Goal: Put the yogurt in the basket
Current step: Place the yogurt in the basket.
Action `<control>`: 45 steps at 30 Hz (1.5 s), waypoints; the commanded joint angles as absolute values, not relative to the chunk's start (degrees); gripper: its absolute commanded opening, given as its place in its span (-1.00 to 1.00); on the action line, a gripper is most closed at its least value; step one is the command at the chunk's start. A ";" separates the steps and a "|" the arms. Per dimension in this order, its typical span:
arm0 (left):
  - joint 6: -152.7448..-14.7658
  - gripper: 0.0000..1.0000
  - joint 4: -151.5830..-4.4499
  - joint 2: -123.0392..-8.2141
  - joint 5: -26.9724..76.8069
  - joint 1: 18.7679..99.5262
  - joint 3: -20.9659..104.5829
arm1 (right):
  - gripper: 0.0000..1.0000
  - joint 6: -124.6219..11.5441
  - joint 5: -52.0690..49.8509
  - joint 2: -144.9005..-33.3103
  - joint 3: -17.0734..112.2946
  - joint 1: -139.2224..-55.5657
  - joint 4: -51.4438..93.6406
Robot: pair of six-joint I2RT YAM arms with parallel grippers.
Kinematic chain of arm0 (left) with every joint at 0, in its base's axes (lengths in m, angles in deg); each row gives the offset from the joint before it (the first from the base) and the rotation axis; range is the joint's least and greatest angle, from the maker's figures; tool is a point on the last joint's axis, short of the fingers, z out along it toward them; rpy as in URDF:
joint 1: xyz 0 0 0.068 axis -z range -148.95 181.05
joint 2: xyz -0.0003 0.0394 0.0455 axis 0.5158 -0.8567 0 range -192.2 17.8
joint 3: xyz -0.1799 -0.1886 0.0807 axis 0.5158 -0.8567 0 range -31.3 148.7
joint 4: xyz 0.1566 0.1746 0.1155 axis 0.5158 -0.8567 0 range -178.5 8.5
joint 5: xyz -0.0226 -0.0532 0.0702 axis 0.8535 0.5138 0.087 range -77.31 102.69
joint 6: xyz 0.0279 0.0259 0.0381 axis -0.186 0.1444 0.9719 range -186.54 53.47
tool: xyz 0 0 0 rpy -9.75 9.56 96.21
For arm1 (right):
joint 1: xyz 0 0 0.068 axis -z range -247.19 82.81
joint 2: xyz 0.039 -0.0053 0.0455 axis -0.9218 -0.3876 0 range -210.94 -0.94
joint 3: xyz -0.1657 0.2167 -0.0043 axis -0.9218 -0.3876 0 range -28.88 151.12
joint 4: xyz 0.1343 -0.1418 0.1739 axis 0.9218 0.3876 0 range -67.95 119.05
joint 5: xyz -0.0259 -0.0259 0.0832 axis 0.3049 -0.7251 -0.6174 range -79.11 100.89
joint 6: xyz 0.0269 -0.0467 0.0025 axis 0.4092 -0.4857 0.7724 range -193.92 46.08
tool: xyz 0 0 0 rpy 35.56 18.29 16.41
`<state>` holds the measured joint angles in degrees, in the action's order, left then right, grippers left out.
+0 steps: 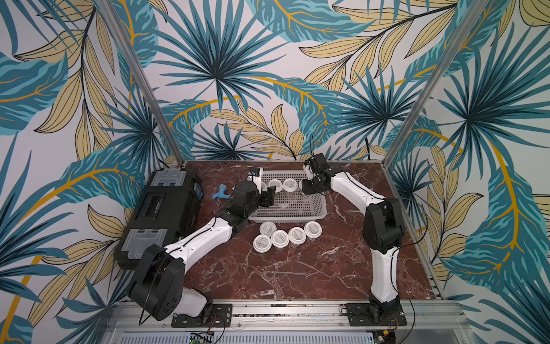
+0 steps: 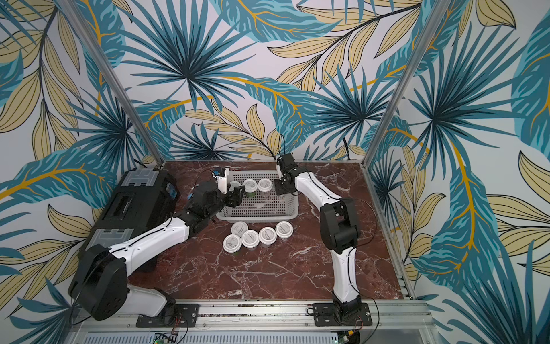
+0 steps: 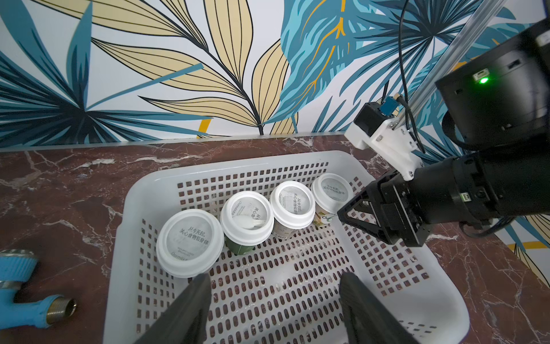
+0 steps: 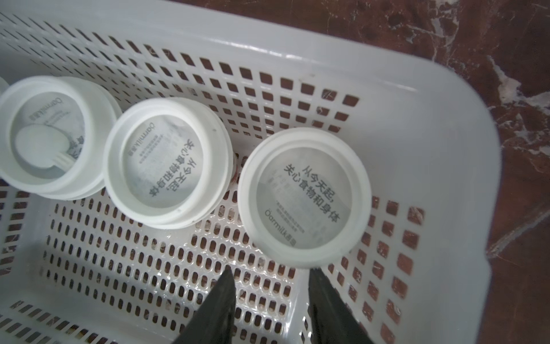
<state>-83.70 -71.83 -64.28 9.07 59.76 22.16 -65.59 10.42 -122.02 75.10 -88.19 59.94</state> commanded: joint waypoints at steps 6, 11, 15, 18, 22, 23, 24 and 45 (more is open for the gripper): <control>-83.50 0.44 -70.78 -63.46 9.14 59.50 21.97 | -0.09 -66.03 10.64 -125.30 78.91 -88.08 61.30; -83.50 0.44 -70.80 -63.50 9.26 59.49 21.97 | -0.09 -65.88 10.01 -125.48 78.99 -88.10 61.34; -83.50 0.44 -70.74 -63.52 9.32 59.45 21.97 | -0.09 -65.91 9.63 -125.68 78.87 -88.11 61.50; -83.50 0.44 -70.75 -63.49 9.28 59.50 22.00 | -0.10 -65.68 9.48 -125.11 78.47 -88.08 61.57; -83.42 0.44 -70.85 -63.49 9.21 59.45 21.89 | -0.09 -65.57 8.65 -122.55 76.67 -88.10 61.36; -83.41 0.44 -70.86 -63.45 9.18 59.45 21.96 | -0.09 -65.53 8.30 -121.67 76.04 -88.10 61.04; -83.33 0.44 -71.01 -63.34 9.20 59.49 22.04 | -0.06 -65.54 7.86 -120.73 75.44 -88.04 60.82; -80.85 0.49 -102.06 -55.72 2.40 65.50 33.30 | 0.94 -67.89 11.73 -98.67 56.18 -87.92 46.92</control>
